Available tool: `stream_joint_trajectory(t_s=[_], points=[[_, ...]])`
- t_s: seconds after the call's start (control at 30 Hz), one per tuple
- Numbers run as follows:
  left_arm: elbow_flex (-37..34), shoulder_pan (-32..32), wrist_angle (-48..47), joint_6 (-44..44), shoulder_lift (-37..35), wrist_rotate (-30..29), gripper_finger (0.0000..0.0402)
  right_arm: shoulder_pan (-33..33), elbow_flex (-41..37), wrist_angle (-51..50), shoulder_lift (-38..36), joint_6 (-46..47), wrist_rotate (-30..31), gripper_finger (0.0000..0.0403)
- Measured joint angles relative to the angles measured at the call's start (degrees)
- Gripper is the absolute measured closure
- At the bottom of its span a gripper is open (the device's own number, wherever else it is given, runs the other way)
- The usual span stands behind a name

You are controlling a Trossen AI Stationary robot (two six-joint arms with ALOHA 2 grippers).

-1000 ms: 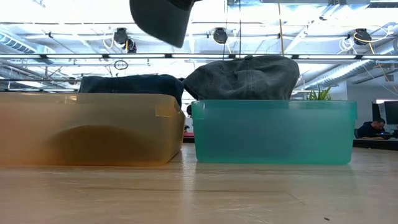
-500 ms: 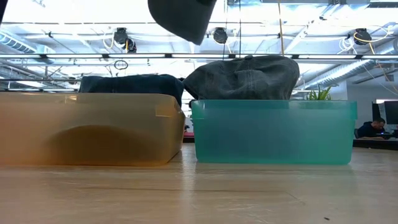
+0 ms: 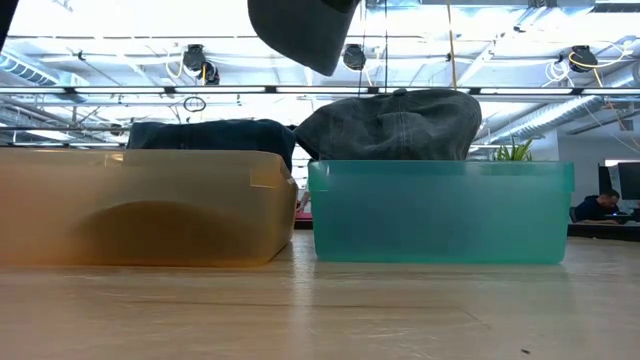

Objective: Pick & Place hat
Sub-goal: Put the gray cap into the green bin

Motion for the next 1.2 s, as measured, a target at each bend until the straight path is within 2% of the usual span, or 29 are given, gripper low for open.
stream_joint_trajectory(t_s=[0.1,0.5,1.2], points=[[0.0,0.0,0.0,0.0,0.0,0.0,0.0393,-0.4,0.0,0.1,0.6,0.2,-1.7,0.0108],[0.0,-0.1,-0.4,-0.6,0.0,0.2,0.0394,-0.4,0.0,0.0,5.4,-0.1,-1.7,0.0108],[0.0,-0.2,-0.6,-1.7,0.0,1.4,0.0394,-1.2,0.0,-0.4,7.2,-0.2,-1.8,0.0108]])
